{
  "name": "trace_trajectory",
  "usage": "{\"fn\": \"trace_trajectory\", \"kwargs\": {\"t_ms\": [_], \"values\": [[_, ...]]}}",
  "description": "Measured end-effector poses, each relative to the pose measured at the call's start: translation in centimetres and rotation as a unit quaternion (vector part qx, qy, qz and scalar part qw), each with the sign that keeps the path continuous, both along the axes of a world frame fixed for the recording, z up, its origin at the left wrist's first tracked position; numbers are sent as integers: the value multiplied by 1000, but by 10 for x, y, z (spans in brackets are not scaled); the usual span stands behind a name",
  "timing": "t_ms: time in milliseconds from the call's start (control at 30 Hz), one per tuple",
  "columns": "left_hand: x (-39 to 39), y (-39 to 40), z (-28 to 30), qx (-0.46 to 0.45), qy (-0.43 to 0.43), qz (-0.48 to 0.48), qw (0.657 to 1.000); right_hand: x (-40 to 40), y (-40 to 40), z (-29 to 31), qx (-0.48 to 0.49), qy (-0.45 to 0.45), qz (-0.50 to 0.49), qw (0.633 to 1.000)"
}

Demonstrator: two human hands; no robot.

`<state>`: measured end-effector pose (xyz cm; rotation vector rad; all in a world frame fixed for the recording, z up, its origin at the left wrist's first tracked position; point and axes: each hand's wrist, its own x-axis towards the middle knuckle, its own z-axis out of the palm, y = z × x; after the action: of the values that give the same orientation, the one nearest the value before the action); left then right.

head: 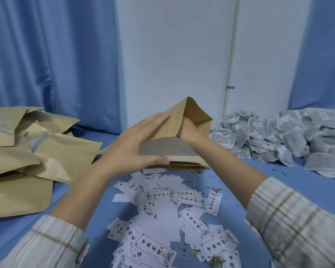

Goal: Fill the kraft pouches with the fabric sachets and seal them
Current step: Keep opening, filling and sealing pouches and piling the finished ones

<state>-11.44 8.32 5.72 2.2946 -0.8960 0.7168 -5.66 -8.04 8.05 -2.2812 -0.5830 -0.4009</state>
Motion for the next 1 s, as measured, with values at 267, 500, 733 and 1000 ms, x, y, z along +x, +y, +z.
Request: {"fn": "trace_trajectory", "kwargs": {"t_ms": [267,500,733,1000], "values": [[-7,-26,29,-233,116,-34,965,-46,-39,78,-214,-10,74,974],[-7,-36,50,-355,164,-84,917,-64,-74,116,-20,-73,72,995],[2,-22,59,-446,199,-70,870,-51,-114,110,-37,-187,48,981],[11,-22,43,-441,299,-92,841,-21,-125,91,65,-56,113,990]]}}
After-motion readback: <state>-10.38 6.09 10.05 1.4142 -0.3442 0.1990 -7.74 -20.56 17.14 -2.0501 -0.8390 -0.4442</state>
